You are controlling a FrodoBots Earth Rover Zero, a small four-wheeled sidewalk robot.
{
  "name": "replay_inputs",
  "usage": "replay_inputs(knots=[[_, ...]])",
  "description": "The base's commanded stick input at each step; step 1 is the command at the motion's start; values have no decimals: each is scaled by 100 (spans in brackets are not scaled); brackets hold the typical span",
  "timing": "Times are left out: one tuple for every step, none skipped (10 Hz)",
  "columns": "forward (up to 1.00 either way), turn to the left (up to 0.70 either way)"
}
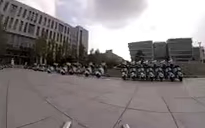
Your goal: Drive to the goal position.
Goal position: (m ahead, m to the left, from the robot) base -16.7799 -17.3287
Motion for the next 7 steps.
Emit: replay_inputs(knots=[[0, -70], [0, -70], [0, -70], [0, -70], [0, -70], [0, -70], [0, -70]])
